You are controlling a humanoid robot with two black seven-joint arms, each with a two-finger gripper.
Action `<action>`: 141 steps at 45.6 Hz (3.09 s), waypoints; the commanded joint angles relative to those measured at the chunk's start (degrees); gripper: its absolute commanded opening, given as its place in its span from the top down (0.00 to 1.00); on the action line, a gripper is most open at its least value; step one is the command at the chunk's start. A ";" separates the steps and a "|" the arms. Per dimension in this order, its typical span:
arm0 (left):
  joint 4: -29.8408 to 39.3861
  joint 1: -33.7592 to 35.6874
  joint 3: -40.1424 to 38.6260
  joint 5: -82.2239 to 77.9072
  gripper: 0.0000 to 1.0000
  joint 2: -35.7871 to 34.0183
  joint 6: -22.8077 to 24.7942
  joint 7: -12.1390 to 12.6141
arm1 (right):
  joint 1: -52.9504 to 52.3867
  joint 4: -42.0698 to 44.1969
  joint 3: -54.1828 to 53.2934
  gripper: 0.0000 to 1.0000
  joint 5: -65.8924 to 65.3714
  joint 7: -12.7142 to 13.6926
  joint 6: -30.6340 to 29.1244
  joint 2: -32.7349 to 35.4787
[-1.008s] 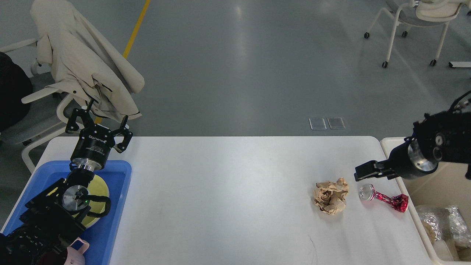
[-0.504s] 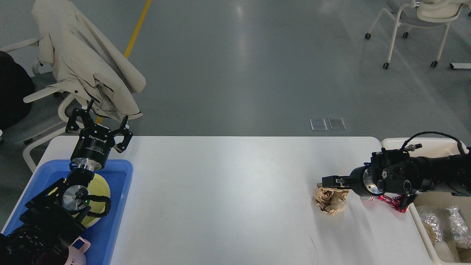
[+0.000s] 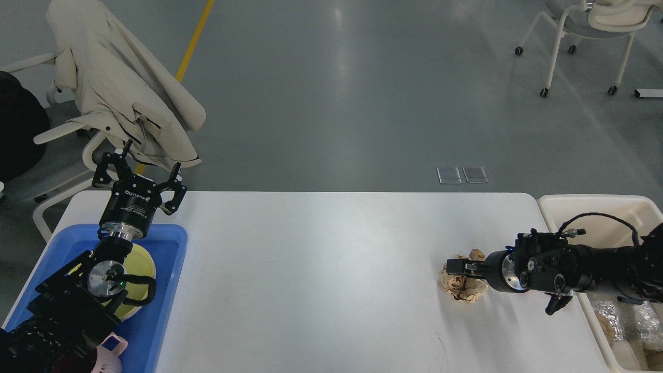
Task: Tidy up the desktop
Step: 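Lower the right gripper and grasp the crumpled beige paper, then lift the beige paper and drop it into the white bin, then lower the right gripper toward the red plastic item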
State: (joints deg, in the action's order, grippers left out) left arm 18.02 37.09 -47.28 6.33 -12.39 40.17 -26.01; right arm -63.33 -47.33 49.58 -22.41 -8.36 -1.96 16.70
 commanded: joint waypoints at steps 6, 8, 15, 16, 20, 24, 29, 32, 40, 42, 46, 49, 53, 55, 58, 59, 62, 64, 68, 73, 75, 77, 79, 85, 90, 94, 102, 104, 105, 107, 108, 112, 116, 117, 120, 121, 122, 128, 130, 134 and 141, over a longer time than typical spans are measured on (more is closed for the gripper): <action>0.00 0.00 0.00 0.00 0.00 0.00 0.00 0.00 | 3.13 -0.22 -2.47 0.09 0.18 0.01 3.09 0.00; 0.00 0.00 0.00 0.00 0.00 0.00 0.00 0.00 | 3.39 -0.31 -2.47 0.27 0.17 -0.08 4.06 0.00; 0.00 0.00 0.00 0.00 0.00 0.00 0.00 0.00 | 2.78 -0.57 -2.47 0.60 0.17 -0.60 4.95 0.00; 0.00 0.00 0.00 0.00 0.00 0.00 0.00 0.00 | 2.60 -0.57 -2.47 0.64 0.17 -0.69 4.86 0.00; 0.00 0.00 0.00 0.00 0.00 0.00 0.00 0.00 | 1.99 -1.36 -2.38 0.94 0.17 -0.87 4.51 0.61; 0.00 0.00 0.00 0.00 0.00 0.00 0.00 0.00 | -0.99 -3.99 -1.42 1.00 0.09 -0.87 4.16 2.62; 0.00 0.00 0.00 0.00 0.00 0.00 0.00 0.00 | -10.03 -12.16 2.00 1.00 0.00 -0.78 2.67 9.21; 0.00 0.00 0.00 0.00 0.00 0.00 0.00 0.00 | -19.08 -17.87 6.66 1.00 -0.09 -0.78 1.00 12.64; 0.00 0.00 0.00 0.00 0.00 0.00 0.00 0.00 | -50.97 -24.30 22.92 1.00 -3.25 -1.92 -16.91 17.22; 0.00 0.00 0.00 0.00 0.00 0.00 0.00 0.00 | -58.10 -24.22 25.29 1.00 -4.83 -2.97 -24.46 17.13; 0.00 0.00 0.00 0.00 0.00 0.00 0.00 0.00 | -73.12 -24.13 27.15 1.00 -10.62 -7.88 -41.16 17.13; 0.00 0.00 0.00 0.00 0.00 0.00 0.00 0.00 | -81.13 -23.87 27.06 1.00 -14.84 -15.34 -49.79 17.22; 0.00 0.00 0.00 0.00 0.00 0.00 0.00 0.00 | -85.02 -22.82 27.85 1.00 -19.33 -19.15 -50.60 17.40; 0.00 0.00 0.00 0.00 0.00 0.00 0.00 0.00 | -85.03 -21.15 28.38 1.00 -21.09 -19.15 -50.25 17.75; 0.00 0.00 0.00 0.00 0.00 0.00 0.00 0.00 | -83.89 -18.95 30.40 1.00 -22.58 -19.06 -49.11 18.98; 0.00 0.00 0.00 0.00 0.00 0.00 0.00 0.00 | -82.84 -18.42 31.19 1.00 -22.76 -18.97 -48.24 19.33; 0.00 0.00 0.00 0.00 0.00 0.00 0.00 0.00 | -76.79 -15.53 33.38 1.00 -22.77 -18.71 -43.15 20.29; 0.00 0.00 0.00 0.00 0.00 0.00 0.00 0.00 | -70.29 -12.11 34.53 1.00 -22.76 -18.36 -37.62 21.35; 0.00 0.00 0.00 0.00 0.00 0.00 0.00 0.00 | -50.04 0.69 34.98 1.00 -22.15 -17.92 -23.14 24.77; 0.00 0.00 0.00 0.00 0.00 0.00 0.00 0.00 | -22.32 18.82 31.91 1.00 -17.95 -17.83 -10.89 26.54; 0.00 0.00 0.00 0.00 0.00 0.00 0.00 0.00 | -12.74 23.57 28.58 1.00 -12.77 -17.74 -8.95 26.10; 0.00 0.00 0.00 0.00 0.00 0.00 0.00 0.00 | 0.37 27.98 25.23 1.00 -4.15 -16.69 -7.19 24.79; 0.00 0.00 0.00 0.00 0.00 0.00 0.00 -0.09 | 6.96 30.44 24.43 1.00 0.33 -15.29 -6.05 22.07; 0.00 0.00 0.00 0.00 0.00 0.00 0.00 -0.09 | 19.64 38.79 24.51 1.00 8.95 -11.42 -1.65 15.73; 0.00 0.00 0.00 0.00 0.00 0.00 0.00 -0.09 | 23.34 40.03 24.34 0.80 11.34 -8.43 -0.68 13.62; 0.00 0.00 0.00 0.00 0.00 0.00 0.00 -0.09 | 23.78 40.21 24.08 0.08 11.42 -7.63 -0.77 13.44; 0.00 0.00 0.00 0.00 0.00 0.00 0.00 -0.09 | 23.78 40.12 23.90 0.00 11.42 -7.63 -0.86 13.62; 0.00 0.00 0.00 0.00 0.00 0.00 0.00 -0.09 | 23.70 39.77 23.99 0.00 11.34 -7.55 -0.86 13.62; 0.00 0.00 0.00 0.00 0.00 0.00 0.00 -0.09 | 23.61 39.59 23.90 0.00 11.34 -7.63 -0.86 13.53; 0.00 0.00 0.00 0.00 0.00 0.00 0.00 -0.09 | 23.52 39.42 23.90 0.00 11.34 -7.63 -0.94 13.44; 0.00 0.00 0.00 0.00 0.00 0.00 0.00 -0.09 | 23.35 39.33 23.90 0.00 11.34 -7.63 -0.94 13.44; 0.00 0.00 0.00 0.00 0.00 0.00 0.00 -0.09 | 22.82 38.72 23.90 0.00 11.25 -7.63 -1.56 13.44; 0.00 0.00 0.00 0.00 0.00 0.00 0.00 -0.09 | 20.19 36.87 24.60 0.00 10.64 -7.72 -1.73 14.14; 0.00 0.00 0.00 0.00 0.00 0.00 0.00 -0.09 | 18.87 36.43 24.78 0.00 10.46 -7.81 -1.82 14.41; 0.00 0.00 0.00 0.00 0.00 0.00 0.00 0.00 | 13.17 33.45 26.09 0.00 10.37 -8.25 -2.09 16.25; 0.00 0.00 0.00 0.00 0.00 0.00 0.00 0.00 | 10.28 31.18 26.79 0.00 10.20 -8.42 -2.17 16.95; 0.00 0.00 0.00 0.00 0.00 0.00 0.00 0.00 | 6.68 28.20 27.58 0.00 9.76 -8.51 -2.26 17.57; 0.00 0.00 0.00 0.00 0.00 0.00 0.00 0.00 | -30.96 -6.46 36.44 0.00 -1.55 -8.87 -2.44 20.82; 0.00 0.00 0.00 0.00 0.00 0.00 0.00 0.00 | -43.65 -17.83 40.58 0.00 -5.69 -8.87 -2.61 20.48; 0.00 0.00 0.00 0.00 0.00 0.00 0.00 0.00 | -65.20 -35.26 45.16 0.00 -12.47 -8.95 -9.18 17.58; 0.00 0.00 0.00 0.00 0.00 0.00 0.00 0.00 | -86.15 -41.88 38.07 0.00 -17.40 -14.04 -36.59 16.87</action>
State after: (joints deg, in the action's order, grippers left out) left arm 18.02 37.09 -47.28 6.33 -12.40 40.17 -26.01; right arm -115.88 -84.96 93.33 -37.02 -18.09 -19.68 33.78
